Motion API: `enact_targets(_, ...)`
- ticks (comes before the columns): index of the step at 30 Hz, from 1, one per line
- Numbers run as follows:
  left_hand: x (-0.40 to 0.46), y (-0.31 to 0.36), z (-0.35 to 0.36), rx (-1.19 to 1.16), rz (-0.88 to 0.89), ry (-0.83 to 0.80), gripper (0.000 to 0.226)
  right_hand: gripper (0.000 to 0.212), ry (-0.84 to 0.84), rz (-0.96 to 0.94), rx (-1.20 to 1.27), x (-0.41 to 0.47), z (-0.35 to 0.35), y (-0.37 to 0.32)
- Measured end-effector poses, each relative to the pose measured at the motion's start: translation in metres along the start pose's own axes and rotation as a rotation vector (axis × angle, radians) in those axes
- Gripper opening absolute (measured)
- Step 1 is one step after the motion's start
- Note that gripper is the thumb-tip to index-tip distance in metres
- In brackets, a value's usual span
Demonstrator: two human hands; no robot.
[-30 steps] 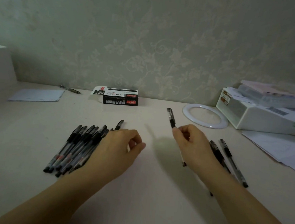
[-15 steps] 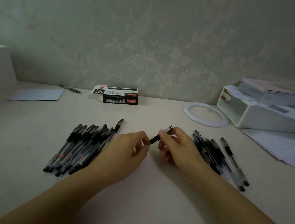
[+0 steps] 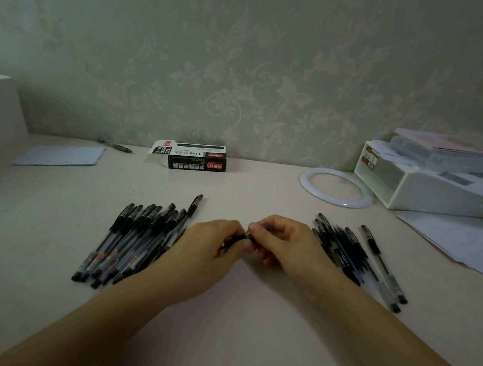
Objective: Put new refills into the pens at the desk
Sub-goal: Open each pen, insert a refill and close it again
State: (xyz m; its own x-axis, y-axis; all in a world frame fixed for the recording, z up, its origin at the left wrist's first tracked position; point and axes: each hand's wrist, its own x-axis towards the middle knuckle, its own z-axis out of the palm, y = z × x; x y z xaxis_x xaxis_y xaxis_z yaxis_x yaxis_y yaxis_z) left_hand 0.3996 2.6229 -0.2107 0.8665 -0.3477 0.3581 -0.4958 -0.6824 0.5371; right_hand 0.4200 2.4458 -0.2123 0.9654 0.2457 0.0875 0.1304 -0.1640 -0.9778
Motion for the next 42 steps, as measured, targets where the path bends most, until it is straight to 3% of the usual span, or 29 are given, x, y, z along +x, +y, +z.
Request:
enact_targets(12, 0.000, -0.001, -0.004, 0.162, -0.003, 0.083, 0.031, 0.014, -0.021, -0.086, 0.134, -0.004, 0.006, -0.007)
enact_targets(18, 0.004, -0.003, -0.006, 0.094, -0.097, 0.196, 0.059, 0.014, 0.164, -0.197, 0.111, -0.006, 0.003, -0.013)
enact_targets(21, 0.003, -0.002, -0.007, 0.080, -0.125, 0.240, 0.056, 0.011, 0.237, -0.204, 0.030, -0.006, 0.001, -0.011)
enact_targets(24, 0.002, -0.003, -0.006, 0.089, -0.150, 0.235, 0.046, 0.005, 0.267, -0.218, -0.274, -0.004, -0.001, -0.002)
enact_targets(29, 0.002, -0.005, -0.002, 0.087, -0.139, 0.199, 0.023, 0.013, 0.159, -0.235, -0.615, -0.002, -0.002, 0.008)
enact_targets(42, 0.001, -0.011, 0.000, 0.159, -0.098, 0.103, 0.013, 0.008, 0.138, -0.243, -0.668, 0.000, -0.004, 0.011)
